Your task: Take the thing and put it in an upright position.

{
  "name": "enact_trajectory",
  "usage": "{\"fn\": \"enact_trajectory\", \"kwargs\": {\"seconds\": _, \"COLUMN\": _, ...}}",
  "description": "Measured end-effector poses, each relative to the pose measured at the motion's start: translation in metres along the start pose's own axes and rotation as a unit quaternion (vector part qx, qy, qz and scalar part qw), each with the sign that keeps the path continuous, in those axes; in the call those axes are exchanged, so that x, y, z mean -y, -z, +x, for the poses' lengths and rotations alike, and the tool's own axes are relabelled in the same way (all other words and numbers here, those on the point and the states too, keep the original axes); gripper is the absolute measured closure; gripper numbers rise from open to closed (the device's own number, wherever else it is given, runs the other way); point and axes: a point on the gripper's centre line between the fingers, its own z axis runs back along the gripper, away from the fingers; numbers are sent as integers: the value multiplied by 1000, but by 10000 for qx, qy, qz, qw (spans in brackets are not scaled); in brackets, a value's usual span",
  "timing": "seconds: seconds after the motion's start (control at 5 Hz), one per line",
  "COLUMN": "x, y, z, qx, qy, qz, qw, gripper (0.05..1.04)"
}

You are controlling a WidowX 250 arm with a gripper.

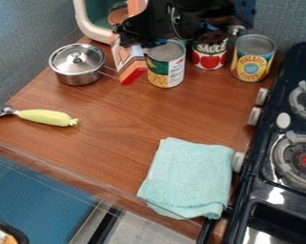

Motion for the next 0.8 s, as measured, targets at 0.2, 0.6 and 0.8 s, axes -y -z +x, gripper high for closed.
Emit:
{"fn": "enact_trajectory", "kwargs": {"seconds": 0.2, "x": 0, "y": 4, "z": -11, "qx": 338, "qy": 109, "qz": 249, "qw": 9991, "gripper": 764}}
{"fn": "enact_trajectory", "kwargs": {"seconds": 0.6, "x": -18, "y": 10, "z": -35, "qx": 1018, "qy": -349, "qz": 956, "qw": 9896, "gripper": 764}}
{"fn": "enact_trajectory", "kwargs": {"seconds": 0.8, "x": -28, "y": 6, "z": -43, "qx": 1218, "qy": -631, "qz": 1101, "qw": 9844, "gripper": 764}}
